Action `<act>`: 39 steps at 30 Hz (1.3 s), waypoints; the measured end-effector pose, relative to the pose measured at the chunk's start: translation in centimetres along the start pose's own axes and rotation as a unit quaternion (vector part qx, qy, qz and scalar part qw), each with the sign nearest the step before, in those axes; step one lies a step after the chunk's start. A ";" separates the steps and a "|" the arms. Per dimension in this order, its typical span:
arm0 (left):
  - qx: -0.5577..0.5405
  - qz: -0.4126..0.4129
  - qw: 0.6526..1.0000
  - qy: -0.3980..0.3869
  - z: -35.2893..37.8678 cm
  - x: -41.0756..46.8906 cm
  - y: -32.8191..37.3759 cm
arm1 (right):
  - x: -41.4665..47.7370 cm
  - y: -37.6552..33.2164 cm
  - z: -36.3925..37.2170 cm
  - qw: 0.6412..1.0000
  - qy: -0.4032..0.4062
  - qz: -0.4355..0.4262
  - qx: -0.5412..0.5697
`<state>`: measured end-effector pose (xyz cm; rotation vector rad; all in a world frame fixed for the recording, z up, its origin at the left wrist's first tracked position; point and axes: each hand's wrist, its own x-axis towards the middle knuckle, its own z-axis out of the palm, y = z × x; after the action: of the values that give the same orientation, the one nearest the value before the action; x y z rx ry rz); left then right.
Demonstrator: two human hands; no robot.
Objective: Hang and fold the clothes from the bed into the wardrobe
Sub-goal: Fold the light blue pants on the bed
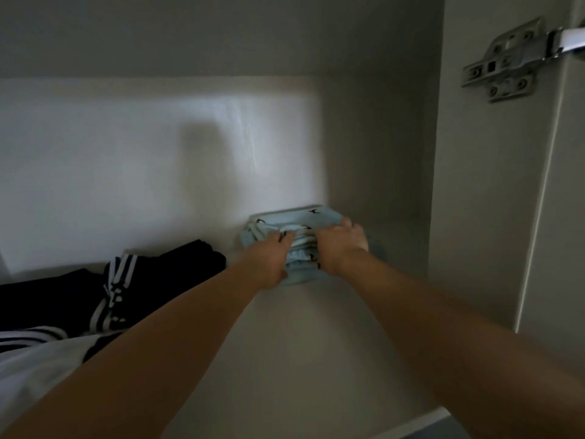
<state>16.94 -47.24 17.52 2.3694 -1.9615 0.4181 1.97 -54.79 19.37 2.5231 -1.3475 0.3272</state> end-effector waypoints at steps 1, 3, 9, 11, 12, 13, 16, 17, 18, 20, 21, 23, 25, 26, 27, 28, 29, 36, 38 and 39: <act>0.008 0.003 1.000 0.005 0.3 0.5 0.2 | 0.5 -0.1 0.4 1.000 -0.005 0.004 0.022; 0.018 0.002 1.000 0.006 1.1 1.5 0.5 | 1.6 -0.1 1.5 0.998 -0.018 0.019 0.063; 0.019 0.002 1.000 0.025 2.2 4.7 1.4 | 4.3 0.6 4.4 0.995 -0.018 0.035 0.094; 0.014 -0.003 0.999 0.029 2.7 5.3 1.5 | 4.6 0.7 5.2 0.995 -0.008 0.033 0.093; 0.011 -0.004 0.999 0.030 2.9 5.4 1.6 | 4.5 0.8 5.5 0.995 -0.004 0.029 0.094; 0.007 -0.005 0.999 0.032 3.1 5.4 1.6 | 4.3 0.9 5.8 0.995 0.000 0.025 0.093; -0.017 -0.005 0.999 0.034 3.7 4.4 1.8 | 3.4 1.0 6.0 0.993 0.002 0.023 0.118; -0.032 -0.008 0.999 0.027 3.7 3.9 1.9 | 3.2 1.0 6.0 0.992 -0.006 0.021 0.128; -0.047 -0.014 0.999 0.014 3.8 3.4 2.1 | 2.7 1.0 5.7 0.990 -0.017 0.021 0.137; -0.069 -0.028 0.997 -0.020 3.6 2.1 2.4 | 1.6 1.0 5.0 0.988 -0.039 0.018 0.148; -0.075 -0.034 0.996 -0.032 3.3 1.5 2.6 | 1.1 0.9 4.4 0.986 -0.042 0.020 0.163; -0.071 -0.037 0.996 -0.037 2.4 0.2 2.8 | 0.1 0.9 3.4 0.978 -0.027 0.033 0.204; -0.071 -0.040 0.996 -0.023 1.1 -1.3 3.3 | -1.3 0.6 2.4 0.975 -0.015 0.047 0.216; -0.083 -0.043 0.996 -0.011 0.4 -2.0 3.6 | -2.0 0.5 2.0 0.975 -0.007 0.050 0.215; -0.100 -0.047 0.994 0.001 -0.5 -2.8 4.0 | -2.8 0.4 1.6 0.971 0.008 0.055 0.233; -0.116 -0.054 0.992 0.013 -1.3 -3.5 4.5 | -3.5 0.3 1.1 0.965 0.023 0.060 0.253; -0.126 -0.067 0.989 0.024 -2.1 -4.3 5.0 | -4.4 0.2 0.6 0.961 0.032 0.061 0.266; -0.175 -0.128 0.976 0.028 -6.5 -10.7 7.4 | -11.7 0.8 -3.7 0.917 0.123 0.067 0.374; -0.217 -0.125 0.967 0.049 -6.7 -13.2 7.8 | -14.9 0.9 -4.7 0.911 0.129 0.070 0.386; -0.245 -0.118 0.960 0.071 -6.6 -14.5 8.0 | -16.6 0.9 -5.2 0.908 0.133 0.071 0.390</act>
<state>5.55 -33.60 19.37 2.1411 -1.4789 0.0720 -8.22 -40.68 19.14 2.7939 -1.4859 1.4377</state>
